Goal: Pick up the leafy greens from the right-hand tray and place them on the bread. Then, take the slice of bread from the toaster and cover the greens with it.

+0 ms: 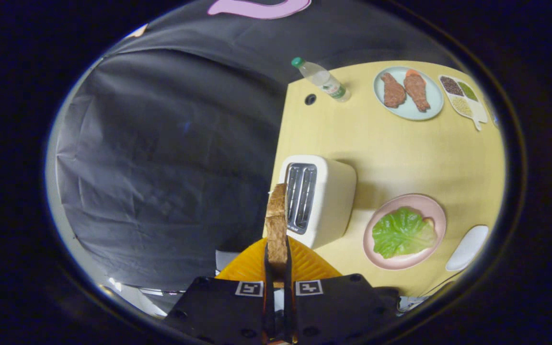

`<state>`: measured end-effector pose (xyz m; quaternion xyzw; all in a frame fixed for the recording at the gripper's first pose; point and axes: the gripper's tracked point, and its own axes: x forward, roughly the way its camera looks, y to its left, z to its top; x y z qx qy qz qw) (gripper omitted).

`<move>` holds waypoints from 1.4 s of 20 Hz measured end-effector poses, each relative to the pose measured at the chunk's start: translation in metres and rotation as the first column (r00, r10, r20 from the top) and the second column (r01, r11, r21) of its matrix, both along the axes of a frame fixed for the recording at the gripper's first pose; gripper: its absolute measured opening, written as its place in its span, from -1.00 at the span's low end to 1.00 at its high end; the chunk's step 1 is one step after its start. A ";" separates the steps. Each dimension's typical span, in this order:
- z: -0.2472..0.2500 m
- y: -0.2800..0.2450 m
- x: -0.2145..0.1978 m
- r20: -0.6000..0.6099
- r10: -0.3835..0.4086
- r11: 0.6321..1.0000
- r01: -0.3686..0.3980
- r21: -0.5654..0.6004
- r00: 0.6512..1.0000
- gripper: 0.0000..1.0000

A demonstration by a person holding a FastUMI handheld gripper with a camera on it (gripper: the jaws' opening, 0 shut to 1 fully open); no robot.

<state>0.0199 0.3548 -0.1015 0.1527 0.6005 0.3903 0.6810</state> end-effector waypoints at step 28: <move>-0.249 -0.172 0.030 0.036 -0.001 0.980 0.008 -0.197 0.999 -0.79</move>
